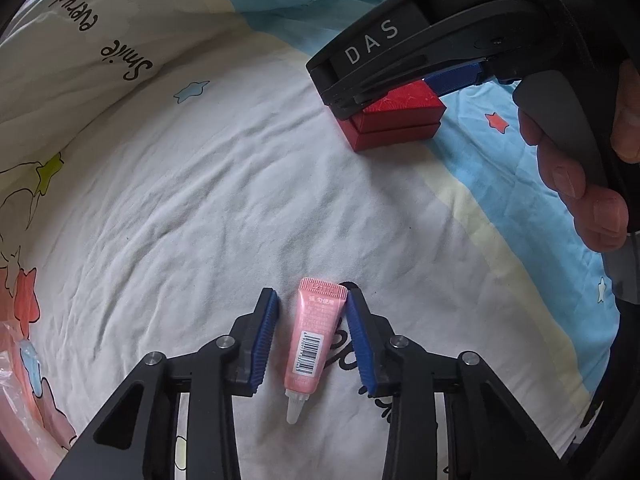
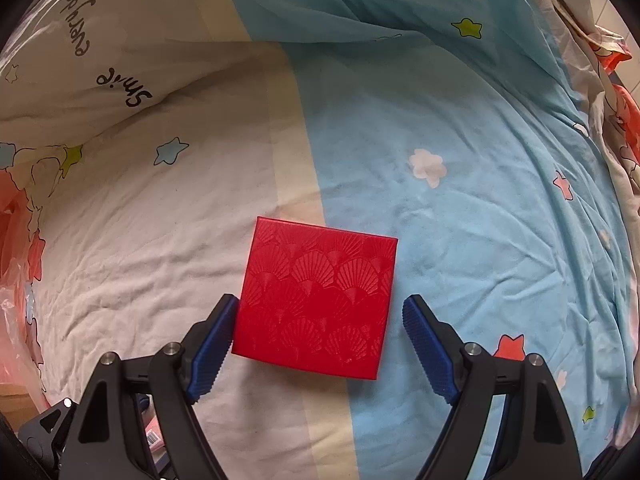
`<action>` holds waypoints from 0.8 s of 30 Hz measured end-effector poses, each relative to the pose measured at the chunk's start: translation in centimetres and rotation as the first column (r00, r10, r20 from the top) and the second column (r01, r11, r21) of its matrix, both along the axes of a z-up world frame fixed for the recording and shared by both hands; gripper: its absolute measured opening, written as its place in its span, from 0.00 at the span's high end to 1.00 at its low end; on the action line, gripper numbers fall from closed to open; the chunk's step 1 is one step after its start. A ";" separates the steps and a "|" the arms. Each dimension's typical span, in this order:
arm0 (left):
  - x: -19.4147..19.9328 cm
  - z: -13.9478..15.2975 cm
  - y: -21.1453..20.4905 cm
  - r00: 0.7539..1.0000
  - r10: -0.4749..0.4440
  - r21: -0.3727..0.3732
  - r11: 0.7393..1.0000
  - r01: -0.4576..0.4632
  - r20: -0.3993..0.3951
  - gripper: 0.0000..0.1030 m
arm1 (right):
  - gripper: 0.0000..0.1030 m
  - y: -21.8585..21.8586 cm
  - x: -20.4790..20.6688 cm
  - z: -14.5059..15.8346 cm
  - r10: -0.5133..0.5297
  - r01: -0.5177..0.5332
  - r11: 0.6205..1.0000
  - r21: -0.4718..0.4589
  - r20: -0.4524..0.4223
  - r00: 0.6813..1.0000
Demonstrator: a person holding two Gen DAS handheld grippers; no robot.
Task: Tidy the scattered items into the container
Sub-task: 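Close the left tool on the pink tube while the right tool grasps the red box, then lift the pink tube and red box with both tools off the bed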
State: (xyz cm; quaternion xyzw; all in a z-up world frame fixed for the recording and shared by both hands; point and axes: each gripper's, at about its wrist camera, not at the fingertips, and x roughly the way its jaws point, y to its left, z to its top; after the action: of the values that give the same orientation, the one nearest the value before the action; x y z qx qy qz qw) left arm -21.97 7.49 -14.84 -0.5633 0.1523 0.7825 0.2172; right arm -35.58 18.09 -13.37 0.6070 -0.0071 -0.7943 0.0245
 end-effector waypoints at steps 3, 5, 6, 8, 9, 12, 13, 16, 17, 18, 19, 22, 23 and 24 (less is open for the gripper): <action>0.2 0.1 0.0 1.000 -0.004 -0.006 1.000 0.004 0.002 0.77 | 0.31 -0.1 0.1 0.0 0.012 -0.012 1.000 -0.017 0.003 1.000; 0.4 0.2 0.1 1.000 -0.006 -0.012 1.000 0.006 0.001 0.77 | 0.32 -0.2 0.2 0.1 0.019 -0.019 1.000 -0.012 0.000 1.000; 0.4 0.3 0.0 1.000 -0.001 -0.010 1.000 0.001 0.004 0.77 | 0.32 -0.2 0.3 0.0 0.021 -0.021 1.000 -0.013 0.000 1.000; 0.5 0.3 -0.2 1.000 0.008 -0.007 1.000 -0.008 0.011 0.77 | 0.32 -0.1 0.3 0.0 0.021 -0.021 1.000 -0.020 -0.002 1.000; 0.6 0.3 -0.2 1.000 0.010 -0.008 1.000 -0.010 0.015 0.77 | 0.33 0.0 0.3 0.0 0.019 -0.019 0.999 -0.025 -0.002 1.000; 0.8 0.4 -0.4 1.000 0.014 -0.010 1.000 -0.014 0.021 0.77 | 0.34 0.2 0.5 0.1 0.016 -0.017 0.999 -0.038 -0.011 1.000; 0.9 0.4 -0.5 1.000 0.012 -0.015 1.000 -0.012 0.024 0.77 | 0.34 0.3 0.6 0.2 0.016 -0.017 0.999 -0.040 -0.013 1.000; 1.1 0.5 -0.6 1.000 0.012 -0.025 1.000 -0.012 0.025 0.77 | 0.35 0.4 0.9 0.5 0.016 -0.017 0.999 -0.048 -0.021 1.000; 1.2 0.5 -0.6 1.000 0.012 -0.030 0.999 -0.011 0.028 0.77 | 0.35 0.5 1.1 0.7 0.017 -0.018 0.999 -0.050 -0.024 1.000; 1.4 0.6 -0.6 1.000 0.013 -0.032 0.999 -0.012 0.027 0.77 | 0.35 0.5 1.2 0.8 0.016 -0.018 0.999 -0.051 -0.026 1.000; 1.5 0.7 -0.6 1.000 0.014 -0.034 0.999 -0.013 0.025 0.77 | 0.35 0.5 1.4 0.9 0.017 -0.018 0.999 -0.052 -0.028 0.999; 2.0 1.0 -0.6 1.000 0.017 -0.039 0.999 -0.016 0.023 0.77 | 0.35 0.7 2.0 1.3 0.019 -0.021 0.998 -0.053 -0.032 0.999; 2.1 1.2 -0.6 1.000 0.018 -0.041 0.999 -0.017 0.024 0.77 | 0.35 0.7 2.2 1.5 0.020 -0.022 0.998 -0.054 -0.034 0.999; 2.3 1.3 -0.6 1.000 0.019 -0.042 0.999 -0.018 0.025 0.77 | 0.36 0.8 2.4 1.6 0.020 -0.022 0.998 -0.054 -0.037 0.999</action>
State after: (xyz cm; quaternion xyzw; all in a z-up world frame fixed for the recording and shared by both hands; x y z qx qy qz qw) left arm -19.68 6.90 -13.52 -0.5790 0.1606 0.7740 0.1999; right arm -33.18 18.86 -11.73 0.5915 -0.0218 -0.8045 0.0496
